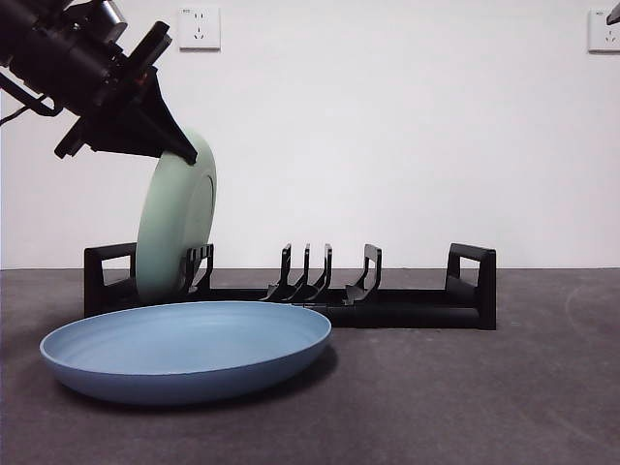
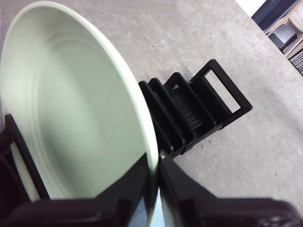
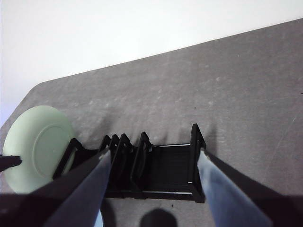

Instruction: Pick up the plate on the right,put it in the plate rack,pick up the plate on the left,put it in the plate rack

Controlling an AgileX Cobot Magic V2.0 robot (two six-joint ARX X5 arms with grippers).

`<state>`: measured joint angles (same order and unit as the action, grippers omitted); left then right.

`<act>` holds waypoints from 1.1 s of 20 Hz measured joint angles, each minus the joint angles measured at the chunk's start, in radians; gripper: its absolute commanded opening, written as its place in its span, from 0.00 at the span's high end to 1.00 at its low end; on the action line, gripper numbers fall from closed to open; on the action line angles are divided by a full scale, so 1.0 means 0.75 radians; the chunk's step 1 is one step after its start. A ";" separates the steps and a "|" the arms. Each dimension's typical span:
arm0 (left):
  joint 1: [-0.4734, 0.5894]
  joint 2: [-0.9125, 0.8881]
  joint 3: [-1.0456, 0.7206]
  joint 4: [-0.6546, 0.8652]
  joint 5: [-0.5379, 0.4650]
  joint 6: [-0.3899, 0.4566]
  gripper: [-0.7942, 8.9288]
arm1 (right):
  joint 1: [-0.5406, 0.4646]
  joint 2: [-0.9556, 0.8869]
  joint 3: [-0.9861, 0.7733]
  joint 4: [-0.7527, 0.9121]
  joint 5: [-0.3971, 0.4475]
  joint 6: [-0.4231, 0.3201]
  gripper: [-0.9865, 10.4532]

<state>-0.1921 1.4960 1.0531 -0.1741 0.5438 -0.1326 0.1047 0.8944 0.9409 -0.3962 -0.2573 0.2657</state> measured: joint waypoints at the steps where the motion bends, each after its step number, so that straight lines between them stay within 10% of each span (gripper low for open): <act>1: 0.000 0.000 0.001 -0.005 -0.014 -0.001 0.76 | 0.000 0.000 0.000 0.000 0.000 0.000 0.64; 12: -0.001 -0.010 0.001 -0.030 0.039 0.001 0.53 | 0.002 0.002 0.000 -0.013 -0.018 0.015 0.64; 22: -0.083 -0.357 0.001 -0.154 0.095 0.093 0.53 | 0.191 0.211 0.000 -0.019 -0.348 0.034 0.64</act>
<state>-0.2546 1.2282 1.0538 -0.2893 0.6147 -0.0628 0.2478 1.0523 0.9409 -0.4103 -0.5186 0.2913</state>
